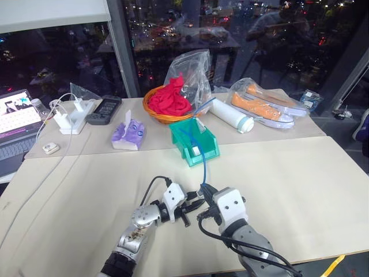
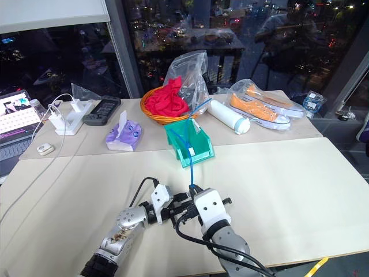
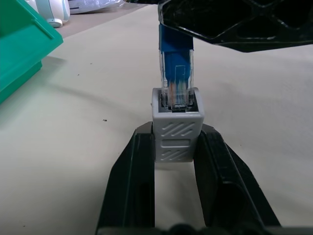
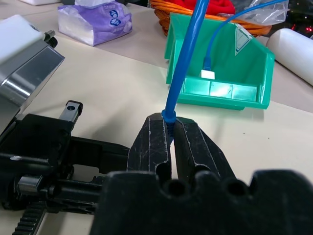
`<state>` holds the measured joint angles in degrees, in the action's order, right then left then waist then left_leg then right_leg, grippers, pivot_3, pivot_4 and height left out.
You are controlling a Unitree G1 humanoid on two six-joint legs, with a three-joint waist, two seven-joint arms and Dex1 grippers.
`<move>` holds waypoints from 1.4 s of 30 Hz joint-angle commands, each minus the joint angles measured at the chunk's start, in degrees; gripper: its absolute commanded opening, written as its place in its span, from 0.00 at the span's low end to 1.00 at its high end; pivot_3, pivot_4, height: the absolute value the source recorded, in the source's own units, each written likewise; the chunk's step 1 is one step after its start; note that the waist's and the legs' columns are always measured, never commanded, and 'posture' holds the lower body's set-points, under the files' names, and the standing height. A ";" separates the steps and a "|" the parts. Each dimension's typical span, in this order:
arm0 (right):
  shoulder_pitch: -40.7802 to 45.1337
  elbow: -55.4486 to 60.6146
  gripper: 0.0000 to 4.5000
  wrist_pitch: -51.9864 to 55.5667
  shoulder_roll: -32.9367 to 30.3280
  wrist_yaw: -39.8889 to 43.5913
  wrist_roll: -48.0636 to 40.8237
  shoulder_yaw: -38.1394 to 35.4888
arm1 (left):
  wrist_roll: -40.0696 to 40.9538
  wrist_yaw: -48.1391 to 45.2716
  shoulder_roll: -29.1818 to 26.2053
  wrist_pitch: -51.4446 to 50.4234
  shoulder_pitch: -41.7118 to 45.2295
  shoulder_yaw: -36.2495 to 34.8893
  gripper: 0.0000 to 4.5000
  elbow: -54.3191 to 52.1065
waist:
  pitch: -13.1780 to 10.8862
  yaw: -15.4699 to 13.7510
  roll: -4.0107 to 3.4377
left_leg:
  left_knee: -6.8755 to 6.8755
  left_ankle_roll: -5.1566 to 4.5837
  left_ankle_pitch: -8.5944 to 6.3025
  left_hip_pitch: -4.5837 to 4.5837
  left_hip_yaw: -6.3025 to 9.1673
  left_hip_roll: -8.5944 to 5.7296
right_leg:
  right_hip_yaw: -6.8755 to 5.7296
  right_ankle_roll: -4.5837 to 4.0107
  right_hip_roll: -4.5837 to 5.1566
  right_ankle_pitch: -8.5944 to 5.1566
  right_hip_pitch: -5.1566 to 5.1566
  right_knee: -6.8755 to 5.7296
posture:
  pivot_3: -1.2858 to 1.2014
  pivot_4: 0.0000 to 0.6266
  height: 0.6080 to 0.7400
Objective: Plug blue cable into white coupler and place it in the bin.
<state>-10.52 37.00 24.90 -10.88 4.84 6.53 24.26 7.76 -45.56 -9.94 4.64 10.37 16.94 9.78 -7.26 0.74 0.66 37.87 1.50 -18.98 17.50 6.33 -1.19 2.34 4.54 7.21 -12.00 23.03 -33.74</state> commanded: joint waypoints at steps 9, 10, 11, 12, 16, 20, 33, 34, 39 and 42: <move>-1.49 -7.25 0.00 5.53 0.51 4.62 -2.05 2.36 | -0.67 -0.61 1.39 -1.36 -0.77 2.13 0.14 3.25 | 0.18 0.04 -0.07 | -0.02 -0.03 -0.03 -0.29 0.02 0.02 | -0.01 0.06 0.00 -0.17 -0.48 -0.05 | 0.52 0.24 0.94; -1.49 -7.36 0.00 6.11 0.25 4.91 -1.85 2.64 | -0.69 -0.56 1.41 -1.33 -0.79 2.06 0.14 3.27 | 0.21 0.04 -0.08 | -0.02 -0.03 -0.03 -0.29 0.02 0.02 | -0.01 0.07 0.00 -0.18 -0.49 -0.05 | 0.52 0.24 0.94; -1.53 -7.34 0.00 6.44 -0.12 5.41 -1.82 2.96 | -0.72 -0.53 1.40 -1.34 -0.80 2.01 0.14 3.22 | 0.25 0.05 -0.08 | -0.02 -0.03 -0.03 -0.30 0.02 0.02 | -0.01 0.08 0.00 -0.18 -0.49 -0.05 | 0.52 0.24 0.94; -1.56 -7.25 0.00 6.81 -0.51 5.86 -1.74 3.28 | -0.76 -0.50 1.40 -1.35 -0.81 1.95 0.14 3.18 | 0.31 0.07 -0.06 | -0.03 -0.03 -0.03 -0.30 0.02 0.02 | -0.01 0.08 0.00 -0.18 -0.50 -0.05 | 0.52 0.24 0.94; -1.47 -7.91 0.00 8.12 -1.56 7.20 -1.61 3.76 | -0.78 -0.41 1.38 -1.46 -0.77 1.68 0.14 3.07 | 0.49 0.10 -0.01 | -0.06 -0.02 -0.05 -0.35 0.03 0.02 | -0.01 0.08 0.00 -0.21 -0.53 -0.04 | 0.52 0.24 0.94; -1.72 -8.67 0.00 9.90 -1.51 7.42 -1.75 3.62 | -0.79 -0.42 1.36 -1.66 -0.93 1.56 0.14 2.81 | 0.70 0.10 -0.11 | -0.10 -0.03 -0.10 -0.43 0.04 0.02 | -0.01 0.09 0.00 -0.28 -0.60 -0.04 | 0.52 0.24 0.94; -3.24 -9.22 0.00 16.56 -1.45 8.92 -3.83 5.02 | -0.80 -0.60 1.47 -2.20 -0.99 1.53 0.14 2.43 | 0.91 0.12 -0.14 | -0.16 0.06 -0.43 -1.03 0.04 0.08 | 0.00 0.31 0.00 -0.81 -0.91 -0.24 | 0.52 0.24 0.94; -3.21 -9.16 0.00 17.00 -1.57 9.08 -3.78 5.15 | -0.81 -0.61 1.46 -2.25 -0.91 1.49 0.14 2.47 | 0.96 0.13 -0.14 | -0.17 0.07 -0.49 -1.12 0.04 0.09 | 0.00 0.30 0.00 -0.87 -0.90 -0.25 | 0.52 0.24 0.94; -3.15 -9.31 0.00 17.90 -1.11 9.03 -3.91 4.83 | -0.80 -0.86 1.43 -2.54 -0.69 1.31 0.14 2.49 | 1.18 0.13 -0.15 | -0.18 0.07 -0.76 -1.30 0.06 0.12 | -0.01 0.30 0.00 -1.11 -0.92 -0.32 | 0.52 0.24 0.94; -3.44 -9.35 0.00 18.77 -0.40 8.13 -3.86 3.99 | -0.14 -0.39 2.11 -3.78 -0.15 0.73 0.14 2.51 | 1.20 0.12 -0.16 | -0.19 0.08 -0.77 -1.30 0.07 0.12 | -0.01 0.30 0.00 -1.11 -0.91 -0.32 | 0.52 0.24 0.94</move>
<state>-9.31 37.28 32.12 -10.21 9.74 5.31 23.76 6.55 -46.17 -9.66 2.11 10.32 16.85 11.23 -6.06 0.86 0.51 37.67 1.58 -19.75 16.19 6.40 -1.07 2.33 4.84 7.21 -13.11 22.11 -34.05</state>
